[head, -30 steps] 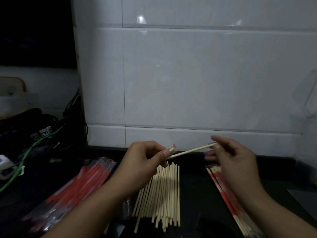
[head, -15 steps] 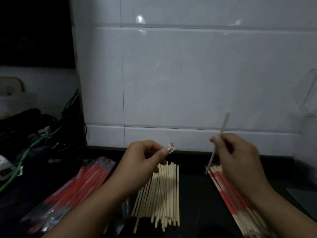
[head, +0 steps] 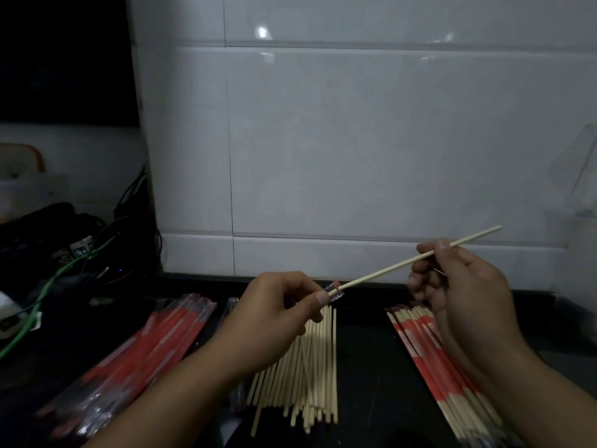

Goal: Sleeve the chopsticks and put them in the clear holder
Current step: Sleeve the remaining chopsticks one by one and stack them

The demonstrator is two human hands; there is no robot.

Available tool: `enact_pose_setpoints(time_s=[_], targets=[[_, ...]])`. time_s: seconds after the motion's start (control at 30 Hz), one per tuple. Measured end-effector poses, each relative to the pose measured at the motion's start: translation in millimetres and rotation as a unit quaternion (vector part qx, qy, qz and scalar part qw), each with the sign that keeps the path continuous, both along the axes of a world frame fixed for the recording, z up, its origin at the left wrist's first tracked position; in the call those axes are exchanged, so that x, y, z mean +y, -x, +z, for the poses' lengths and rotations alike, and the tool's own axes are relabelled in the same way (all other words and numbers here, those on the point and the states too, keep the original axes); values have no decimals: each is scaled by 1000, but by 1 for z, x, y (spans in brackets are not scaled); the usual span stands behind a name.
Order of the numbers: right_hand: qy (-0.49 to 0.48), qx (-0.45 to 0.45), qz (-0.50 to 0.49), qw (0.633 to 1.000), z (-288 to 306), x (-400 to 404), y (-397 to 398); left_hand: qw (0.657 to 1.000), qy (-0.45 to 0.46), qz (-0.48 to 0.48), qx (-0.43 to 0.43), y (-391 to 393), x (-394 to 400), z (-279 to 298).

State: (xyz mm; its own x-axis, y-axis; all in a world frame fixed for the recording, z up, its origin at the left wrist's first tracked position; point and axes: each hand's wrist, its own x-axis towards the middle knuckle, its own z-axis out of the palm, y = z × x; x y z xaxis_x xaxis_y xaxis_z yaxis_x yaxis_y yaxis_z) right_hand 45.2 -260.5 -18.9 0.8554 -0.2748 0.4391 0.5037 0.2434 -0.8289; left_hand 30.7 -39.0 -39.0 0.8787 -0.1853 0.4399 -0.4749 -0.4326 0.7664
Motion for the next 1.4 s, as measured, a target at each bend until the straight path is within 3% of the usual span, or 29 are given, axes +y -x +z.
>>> enact_pose_setpoints(time_s=[0.57,0.7,0.83,1.0,1.13,1.27,1.33,1.4], targets=[[23,8,9,1000,-4,8,6,1000,-7,-5,-1,-1,0,-1],[78,16,55,995,-8,14,8,1000,-11,-5,2,0,-1,-1],[193,52,97,975,-17,24,10,1000,-24,-3,4,-1,-1,-2],[113,7,-50,992,-9,12,5,1000,-14,16,-7,-2,1,0],[111,-20,-45,993,-4,5,9,1000,-23,20,-6,-2,2,-1],[216,-15,6,976,-10,17,15,999,-29,21,-5,-2,1,-1],[330,-4,54,942,-13,24,23,999,-39,23,-7,-2,0,-2],[378,10,105,920,-16,32,31,998,-51,22,-11,-1,0,-2]])
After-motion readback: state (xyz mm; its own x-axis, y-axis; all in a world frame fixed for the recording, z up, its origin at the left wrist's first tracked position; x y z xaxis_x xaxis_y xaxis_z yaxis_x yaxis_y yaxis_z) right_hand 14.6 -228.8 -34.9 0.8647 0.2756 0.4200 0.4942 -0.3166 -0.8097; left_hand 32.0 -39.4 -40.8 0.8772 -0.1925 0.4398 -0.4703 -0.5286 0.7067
